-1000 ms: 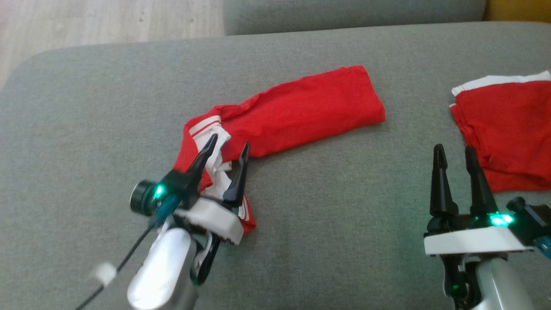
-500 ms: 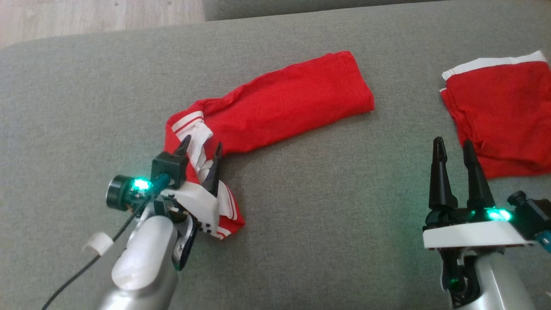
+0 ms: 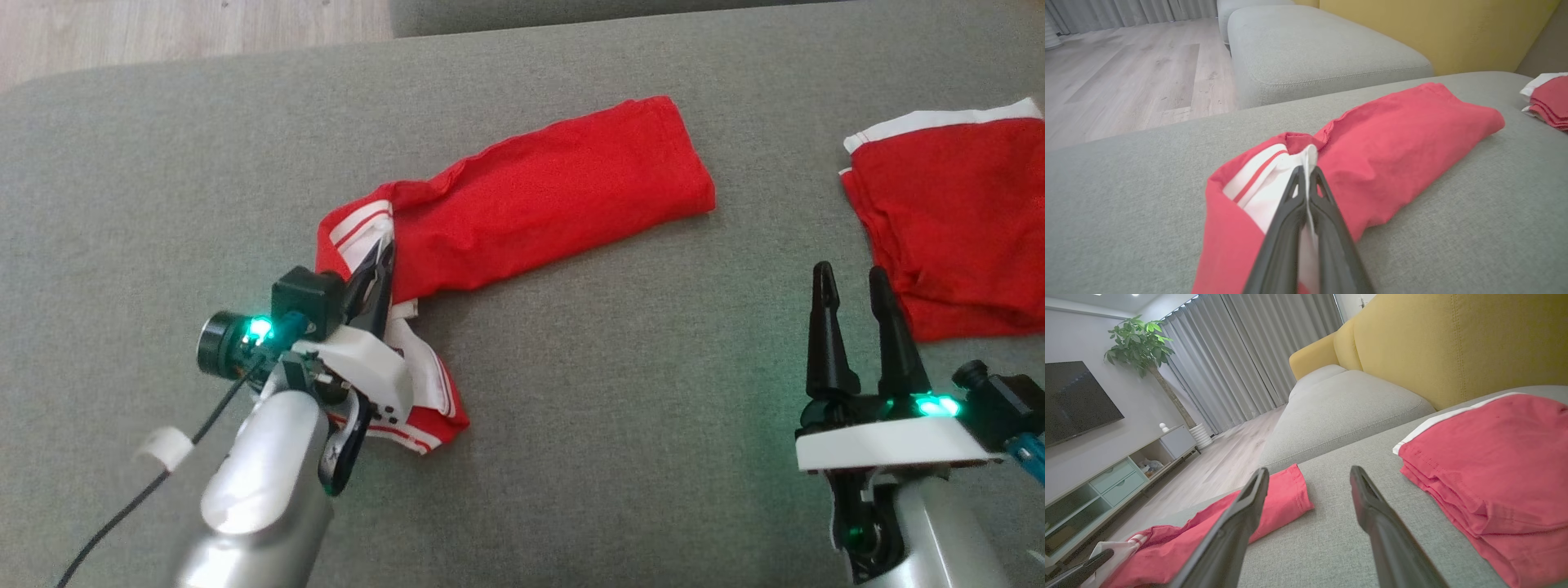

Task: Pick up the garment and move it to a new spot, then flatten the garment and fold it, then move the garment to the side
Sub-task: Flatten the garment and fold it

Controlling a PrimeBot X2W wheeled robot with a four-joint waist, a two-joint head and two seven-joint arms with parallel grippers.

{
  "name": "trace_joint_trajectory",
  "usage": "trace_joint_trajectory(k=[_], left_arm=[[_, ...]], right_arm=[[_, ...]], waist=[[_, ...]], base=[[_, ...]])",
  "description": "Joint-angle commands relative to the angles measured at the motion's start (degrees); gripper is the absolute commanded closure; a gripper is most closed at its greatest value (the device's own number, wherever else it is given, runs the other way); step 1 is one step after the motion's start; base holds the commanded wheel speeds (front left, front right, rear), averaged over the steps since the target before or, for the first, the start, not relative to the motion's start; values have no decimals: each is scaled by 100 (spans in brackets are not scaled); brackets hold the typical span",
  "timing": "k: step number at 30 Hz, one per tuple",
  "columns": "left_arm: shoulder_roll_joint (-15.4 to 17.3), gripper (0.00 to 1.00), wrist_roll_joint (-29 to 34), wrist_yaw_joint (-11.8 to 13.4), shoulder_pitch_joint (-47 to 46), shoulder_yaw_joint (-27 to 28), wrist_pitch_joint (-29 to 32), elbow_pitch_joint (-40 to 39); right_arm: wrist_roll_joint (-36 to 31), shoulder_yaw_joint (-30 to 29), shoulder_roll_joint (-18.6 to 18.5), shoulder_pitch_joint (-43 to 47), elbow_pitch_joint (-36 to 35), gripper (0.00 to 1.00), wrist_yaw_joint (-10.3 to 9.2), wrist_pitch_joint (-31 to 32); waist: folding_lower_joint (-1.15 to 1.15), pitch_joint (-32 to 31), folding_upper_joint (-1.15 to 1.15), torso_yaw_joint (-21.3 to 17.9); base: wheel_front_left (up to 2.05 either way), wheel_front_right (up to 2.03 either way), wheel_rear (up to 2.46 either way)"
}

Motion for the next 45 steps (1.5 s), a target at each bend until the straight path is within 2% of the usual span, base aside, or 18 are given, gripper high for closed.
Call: trace_joint_trajectory(k=[1, 8, 16, 21, 26, 28, 32, 41, 45], left_arm=[[177, 100, -31, -39, -305, 191, -44, -249], [814, 100, 98, -349, -997, 52, 94, -615], [1511, 100, 214, -487, -2720, -523, -23, -370], [1710, 100, 104, -491, -3864, -1064, -701, -142], [1716, 100, 121, -492, -4485, -1487, -1242, 85], [1704, 100, 135, -492, -4499, -1581, -1309, 81], [1805, 100, 18, -492, -4117, -2503, -1395, -160], [2855, 100, -846, -493, -2544, -4296, -921, -1418], [3204, 100, -1131, -493, -1959, -4811, -608, -1948]], right_arm=[[-17, 150, -16, -190, -161, 0, -3, -34], [66, 234, -16, -287, -133, 0, -3, -34], [224, 450, -16, -432, -91, 0, -3, -34], [320, 507, -16, -462, -102, 0, -3, -34], [351, 466, -16, -377, -109, 0, -3, -34], [355, 440, -16, -364, -110, 0, -3, -34], [383, 353, -16, -336, -104, 0, -3, -34], [308, 172, -16, -309, -11, 0, -3, -34], [309, 106, -16, -328, 49, 0, -3, -34]], waist=[[0, -8, 0, -3], [0, 8, 0, -125], [0, 48, 0, -474], [0, 21, 0, -602], [0, -35, 0, -552], [0, -43, 0, -519], [0, -66, 0, -353], [0, -161, 0, 165], [0, -221, 0, 370]], base=[[0, 0, 0], [0, 0, 0], [0, 0, 0], [0, 0, 0], [0, 0, 0], [0, 0, 0], [0, 0, 0], [0, 0, 0], [0, 0, 0]])
